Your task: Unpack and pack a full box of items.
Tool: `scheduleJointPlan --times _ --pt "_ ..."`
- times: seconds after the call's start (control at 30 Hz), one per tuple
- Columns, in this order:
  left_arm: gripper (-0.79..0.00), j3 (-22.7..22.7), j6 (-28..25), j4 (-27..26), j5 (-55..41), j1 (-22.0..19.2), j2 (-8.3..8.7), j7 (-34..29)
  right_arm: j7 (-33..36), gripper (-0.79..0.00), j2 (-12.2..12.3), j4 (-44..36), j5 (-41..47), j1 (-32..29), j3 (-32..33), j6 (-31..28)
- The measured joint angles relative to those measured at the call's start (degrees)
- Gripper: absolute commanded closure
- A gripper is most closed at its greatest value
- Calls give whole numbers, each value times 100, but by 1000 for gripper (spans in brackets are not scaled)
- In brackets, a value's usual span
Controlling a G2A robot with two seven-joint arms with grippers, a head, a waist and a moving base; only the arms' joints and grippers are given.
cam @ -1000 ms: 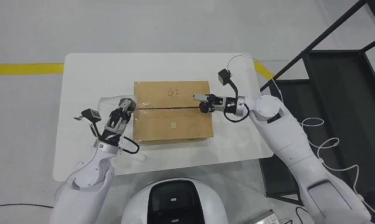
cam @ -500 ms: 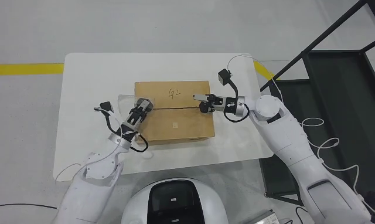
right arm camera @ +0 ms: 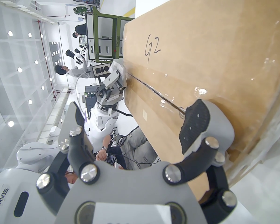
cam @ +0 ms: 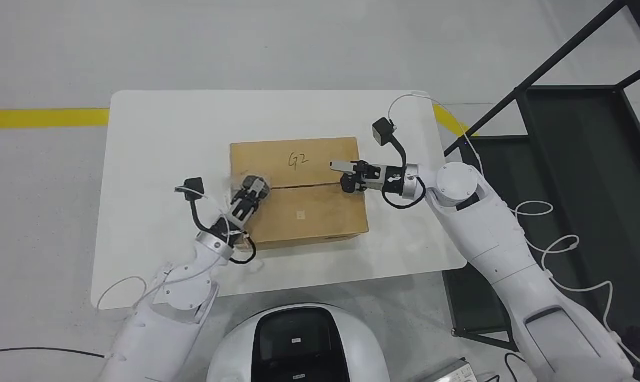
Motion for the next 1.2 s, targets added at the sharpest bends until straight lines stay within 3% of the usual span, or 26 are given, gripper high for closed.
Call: scheduleJointPlan --times 0.07,0.1,0.13,0.17,0.63,1.0,1.2 --pt "0 36 23 9 149 -9 -6 24 0 -785 0 0 0 0 0 0" --pt "-154 50 32 11 205 -12 -9 35 0 -785 0 0 0 0 0 0" --pt "-628 62 44 11 260 -16 -11 42 0 -785 0 0 0 0 0 0" --pt "-785 75 62 10 336 -22 -13 50 0 -785 0 0 0 0 0 0" --pt "-785 164 5 -161 602 -32 -45 -33 0 -785 0 0 0 0 0 0" --pt "-785 534 -144 -149 343 -305 -158 -87 0 -785 0 0 0 0 0 0" --pt "-785 490 -882 -50 -278 -256 -190 -19 0 -785 0 0 0 0 0 0"
